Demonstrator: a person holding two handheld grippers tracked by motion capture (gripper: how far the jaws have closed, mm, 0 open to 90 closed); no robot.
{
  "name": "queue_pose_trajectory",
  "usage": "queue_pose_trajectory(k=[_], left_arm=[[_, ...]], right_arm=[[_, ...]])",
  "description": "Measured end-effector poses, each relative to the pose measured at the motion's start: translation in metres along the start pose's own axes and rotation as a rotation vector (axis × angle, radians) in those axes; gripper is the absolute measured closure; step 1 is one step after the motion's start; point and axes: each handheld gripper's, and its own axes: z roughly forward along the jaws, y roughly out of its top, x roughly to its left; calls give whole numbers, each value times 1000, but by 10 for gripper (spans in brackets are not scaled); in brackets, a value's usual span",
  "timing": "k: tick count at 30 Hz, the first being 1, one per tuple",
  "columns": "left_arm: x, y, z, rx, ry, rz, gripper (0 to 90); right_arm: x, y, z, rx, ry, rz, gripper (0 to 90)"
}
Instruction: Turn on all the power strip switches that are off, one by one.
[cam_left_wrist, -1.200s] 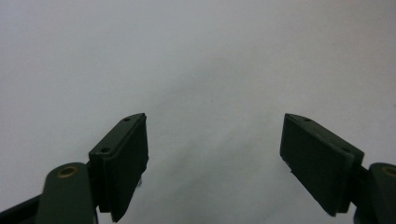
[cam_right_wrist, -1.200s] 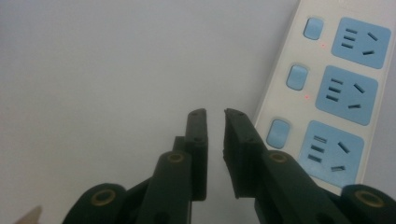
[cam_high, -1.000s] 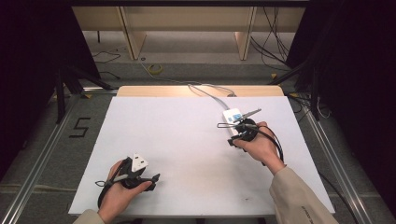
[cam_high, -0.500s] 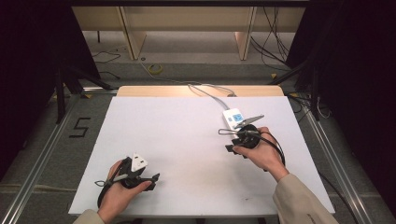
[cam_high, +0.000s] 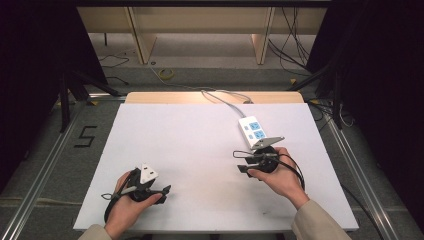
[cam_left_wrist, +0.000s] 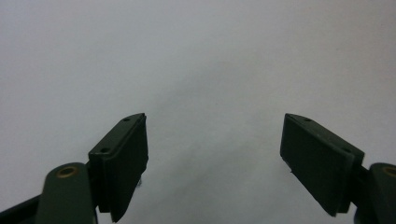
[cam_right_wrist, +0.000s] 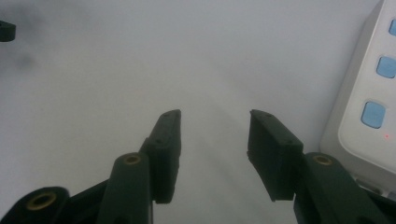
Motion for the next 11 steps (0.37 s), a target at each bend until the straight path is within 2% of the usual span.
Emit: queue_pose_trajectory(k=[7, 11], left_arm=[[0, 0, 1, 2, -2, 1, 230], [-3, -2, 4, 7, -28, -1, 227]], right_arm=[[7, -10, -1, -8, 21, 9, 535], [8, -12, -3, -21, 26, 19, 512]])
